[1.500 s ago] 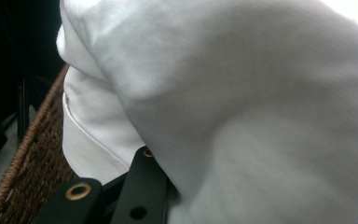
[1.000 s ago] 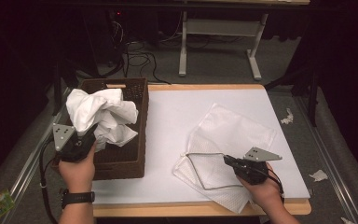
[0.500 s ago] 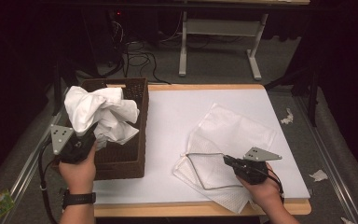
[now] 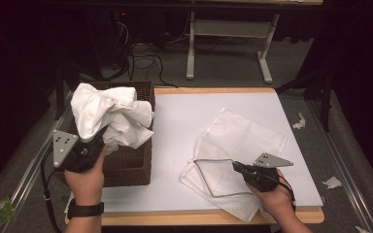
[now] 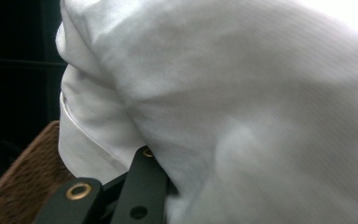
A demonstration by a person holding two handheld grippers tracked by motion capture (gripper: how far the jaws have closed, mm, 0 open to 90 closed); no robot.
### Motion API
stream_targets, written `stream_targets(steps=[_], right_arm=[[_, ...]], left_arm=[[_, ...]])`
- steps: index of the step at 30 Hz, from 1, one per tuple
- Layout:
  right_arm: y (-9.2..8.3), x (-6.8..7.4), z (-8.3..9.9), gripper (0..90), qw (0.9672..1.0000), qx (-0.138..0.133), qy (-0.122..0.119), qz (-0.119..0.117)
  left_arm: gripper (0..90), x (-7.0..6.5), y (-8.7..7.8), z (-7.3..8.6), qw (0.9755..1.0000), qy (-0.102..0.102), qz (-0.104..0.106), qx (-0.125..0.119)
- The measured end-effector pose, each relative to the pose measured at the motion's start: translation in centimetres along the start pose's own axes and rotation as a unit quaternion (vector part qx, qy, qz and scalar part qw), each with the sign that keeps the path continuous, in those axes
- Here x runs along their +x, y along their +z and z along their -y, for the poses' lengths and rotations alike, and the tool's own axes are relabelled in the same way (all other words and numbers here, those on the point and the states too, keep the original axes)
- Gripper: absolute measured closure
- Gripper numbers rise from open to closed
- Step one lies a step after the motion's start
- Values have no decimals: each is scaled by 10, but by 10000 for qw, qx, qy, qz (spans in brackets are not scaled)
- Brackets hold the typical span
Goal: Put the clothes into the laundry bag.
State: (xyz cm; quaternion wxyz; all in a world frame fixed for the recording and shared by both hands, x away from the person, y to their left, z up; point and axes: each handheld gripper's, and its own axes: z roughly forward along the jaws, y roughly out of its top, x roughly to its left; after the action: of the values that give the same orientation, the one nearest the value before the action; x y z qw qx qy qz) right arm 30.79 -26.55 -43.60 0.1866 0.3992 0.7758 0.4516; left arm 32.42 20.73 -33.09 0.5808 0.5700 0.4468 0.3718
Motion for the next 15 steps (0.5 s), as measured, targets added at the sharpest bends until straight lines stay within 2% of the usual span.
stream_targets(steps=[7, 15], right_arm=[[0, 0, 0, 883, 10000, -3, -23, -2], [1, 0, 0, 883, 10000, 4, -37, -5]], left_arm=[[754, -27, 2, -2, 9990, 77, 446, -50], [754, -57, 7, 3, 9944, 38, 1055, 76]])
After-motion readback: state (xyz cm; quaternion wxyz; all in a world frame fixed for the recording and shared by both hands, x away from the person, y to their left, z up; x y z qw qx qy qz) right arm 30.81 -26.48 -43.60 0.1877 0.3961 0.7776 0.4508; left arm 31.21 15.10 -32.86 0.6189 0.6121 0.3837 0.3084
